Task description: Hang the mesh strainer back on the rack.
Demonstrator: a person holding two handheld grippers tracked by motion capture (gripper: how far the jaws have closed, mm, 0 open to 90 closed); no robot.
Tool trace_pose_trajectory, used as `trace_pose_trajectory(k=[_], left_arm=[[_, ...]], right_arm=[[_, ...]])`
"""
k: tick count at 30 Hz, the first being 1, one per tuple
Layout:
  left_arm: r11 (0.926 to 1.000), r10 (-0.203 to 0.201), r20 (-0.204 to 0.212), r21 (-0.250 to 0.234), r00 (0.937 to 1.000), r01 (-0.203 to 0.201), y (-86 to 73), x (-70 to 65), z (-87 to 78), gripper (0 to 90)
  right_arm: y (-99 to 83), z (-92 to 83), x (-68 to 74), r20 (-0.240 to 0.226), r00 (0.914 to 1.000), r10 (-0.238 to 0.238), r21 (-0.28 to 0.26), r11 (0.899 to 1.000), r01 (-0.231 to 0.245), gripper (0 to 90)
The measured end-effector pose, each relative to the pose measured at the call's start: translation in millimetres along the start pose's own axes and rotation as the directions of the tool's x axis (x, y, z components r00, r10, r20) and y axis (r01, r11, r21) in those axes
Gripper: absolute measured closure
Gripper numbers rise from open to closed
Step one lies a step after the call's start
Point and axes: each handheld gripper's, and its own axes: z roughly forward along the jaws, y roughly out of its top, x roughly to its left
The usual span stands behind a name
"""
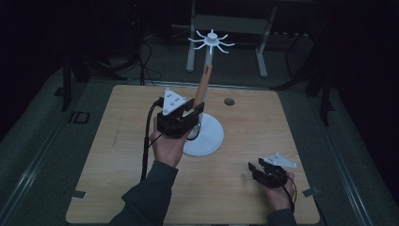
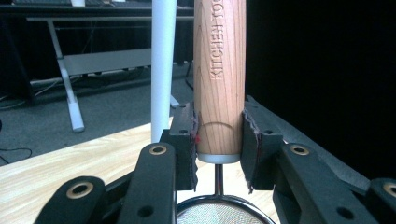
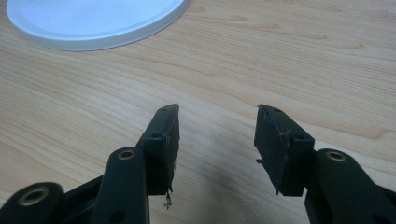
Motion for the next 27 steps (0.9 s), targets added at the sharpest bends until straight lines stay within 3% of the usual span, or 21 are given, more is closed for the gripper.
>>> trace_pose_trajectory(k=[27], left_arm=[[0.9939,-0.026,-0.019,-0.108,0.9995,0.023,8.9,2.1,-11.8,69.1]], right_arm=[[-0.3,0.0,-0.3,0.002,1.0000,-0.001,-0.001,1.000,0.001,49.8]])
